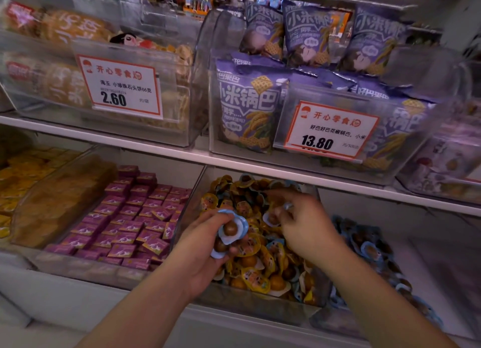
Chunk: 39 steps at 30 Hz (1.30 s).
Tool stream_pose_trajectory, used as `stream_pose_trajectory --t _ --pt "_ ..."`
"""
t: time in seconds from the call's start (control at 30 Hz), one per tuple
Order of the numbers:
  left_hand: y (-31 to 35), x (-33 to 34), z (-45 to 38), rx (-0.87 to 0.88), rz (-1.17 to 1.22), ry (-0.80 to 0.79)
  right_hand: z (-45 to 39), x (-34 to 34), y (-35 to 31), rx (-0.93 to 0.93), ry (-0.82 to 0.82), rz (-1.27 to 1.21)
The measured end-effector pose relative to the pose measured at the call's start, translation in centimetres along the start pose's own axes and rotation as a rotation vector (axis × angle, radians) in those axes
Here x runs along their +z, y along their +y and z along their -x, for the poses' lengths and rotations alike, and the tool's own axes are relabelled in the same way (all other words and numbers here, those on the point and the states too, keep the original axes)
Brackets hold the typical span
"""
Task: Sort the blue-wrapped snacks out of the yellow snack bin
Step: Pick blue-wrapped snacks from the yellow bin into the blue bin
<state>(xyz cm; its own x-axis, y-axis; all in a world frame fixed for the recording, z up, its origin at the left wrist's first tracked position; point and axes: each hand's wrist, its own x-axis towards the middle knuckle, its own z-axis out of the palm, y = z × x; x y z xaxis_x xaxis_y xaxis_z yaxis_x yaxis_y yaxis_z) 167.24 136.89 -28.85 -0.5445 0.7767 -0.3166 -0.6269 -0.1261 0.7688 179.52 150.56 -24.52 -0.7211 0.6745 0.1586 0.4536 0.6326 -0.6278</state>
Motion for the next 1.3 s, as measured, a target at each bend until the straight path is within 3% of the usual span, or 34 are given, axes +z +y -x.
stream_pose_trajectory --t 0.1,0.23,0.33,0.53,0.67,0.77,0.9,1.0,1.2,1.3 --pt "-0.3 1.0 0.5 0.111 -0.068 0.015 1.3 2.0 -1.2 0.266 0.018 -0.561" --pt "-1.3 2.4 1.1 0.424 -0.393 0.065 2.9 3.6 -3.0 0.612 -0.153 -1.309" --pt "-1.9 2.8 1.3 0.658 -0.676 0.099 3.6 2.9 -3.6 0.607 -0.172 -1.442" --pt "-2.9 3.7 1.6 1.022 -0.944 0.061 5.1 1.4 -4.1 0.638 -0.245 -1.602" --pt "-3.7 5.2 2.2 1.119 -1.135 0.007 5.8 0.8 -3.2 0.655 -0.210 -1.562" --pt "-4.7 6.6 2.7 1.151 -1.257 -0.061 6.1 0.0 -2.2 0.637 -0.096 -1.547" --pt "-5.6 7.4 3.2 1.102 -1.184 -0.290 5.7 -1.5 -0.2 0.537 0.107 -1.412" --pt "-5.5 7.1 3.0 1.052 -1.101 -0.304 4.8 -4.2 2.4 0.480 0.205 -1.211" --pt "-4.4 4.6 0.1 0.918 -1.186 -0.186 5.3 -9.7 9.6 0.443 0.005 -0.550" --pt "-4.1 3.5 -0.8 0.866 -1.278 -0.200 5.5 -10.2 11.5 0.476 -0.048 -0.467"
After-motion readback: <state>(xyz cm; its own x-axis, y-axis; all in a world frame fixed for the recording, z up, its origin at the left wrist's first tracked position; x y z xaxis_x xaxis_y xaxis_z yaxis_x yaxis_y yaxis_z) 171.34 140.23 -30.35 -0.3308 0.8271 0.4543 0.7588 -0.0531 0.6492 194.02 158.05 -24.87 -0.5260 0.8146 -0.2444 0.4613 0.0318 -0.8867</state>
